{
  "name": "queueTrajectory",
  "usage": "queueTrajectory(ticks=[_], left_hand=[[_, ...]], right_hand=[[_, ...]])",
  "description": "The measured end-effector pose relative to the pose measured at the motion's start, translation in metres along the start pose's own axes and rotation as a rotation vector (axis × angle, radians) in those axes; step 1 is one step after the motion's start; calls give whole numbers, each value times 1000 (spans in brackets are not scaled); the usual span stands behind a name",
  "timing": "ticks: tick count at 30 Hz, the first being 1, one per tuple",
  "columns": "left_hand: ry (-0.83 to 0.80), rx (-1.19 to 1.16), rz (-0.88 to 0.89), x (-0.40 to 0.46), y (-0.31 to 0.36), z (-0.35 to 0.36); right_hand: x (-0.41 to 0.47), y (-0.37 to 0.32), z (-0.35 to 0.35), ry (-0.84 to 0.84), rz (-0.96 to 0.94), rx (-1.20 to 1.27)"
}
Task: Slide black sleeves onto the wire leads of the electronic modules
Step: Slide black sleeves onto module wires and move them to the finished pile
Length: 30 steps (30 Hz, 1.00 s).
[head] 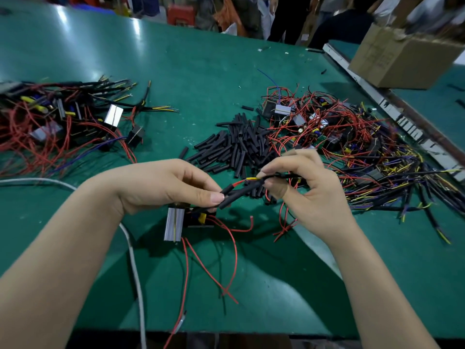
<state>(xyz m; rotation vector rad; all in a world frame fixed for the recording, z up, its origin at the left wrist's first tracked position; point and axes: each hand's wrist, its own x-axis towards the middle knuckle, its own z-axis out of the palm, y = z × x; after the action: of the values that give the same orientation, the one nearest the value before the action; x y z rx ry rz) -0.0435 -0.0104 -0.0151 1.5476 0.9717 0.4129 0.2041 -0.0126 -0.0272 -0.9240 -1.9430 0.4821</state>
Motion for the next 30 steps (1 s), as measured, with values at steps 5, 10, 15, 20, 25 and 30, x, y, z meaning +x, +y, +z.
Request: queueTrajectory(ticks=[5,10,15,20,25,30], left_hand=[[-3,61,-51,6,17,8],[54,141,-46,14,21,9],[60,152,-60,17,22,8],[83,168,-7,16,28,6],[199,266,139,11,31,4],[324,578,280,8,31,13]], right_hand=[[0,5,-2,-17,-81,-40],[-1,6,1,-25,-93,-22],[-1,4,3,-20,-100,-52],[-1,3,1,-52,-64,-54],[-2,1,1,-168,-9,-125],[-4,-5,10,-184,11,-106]])
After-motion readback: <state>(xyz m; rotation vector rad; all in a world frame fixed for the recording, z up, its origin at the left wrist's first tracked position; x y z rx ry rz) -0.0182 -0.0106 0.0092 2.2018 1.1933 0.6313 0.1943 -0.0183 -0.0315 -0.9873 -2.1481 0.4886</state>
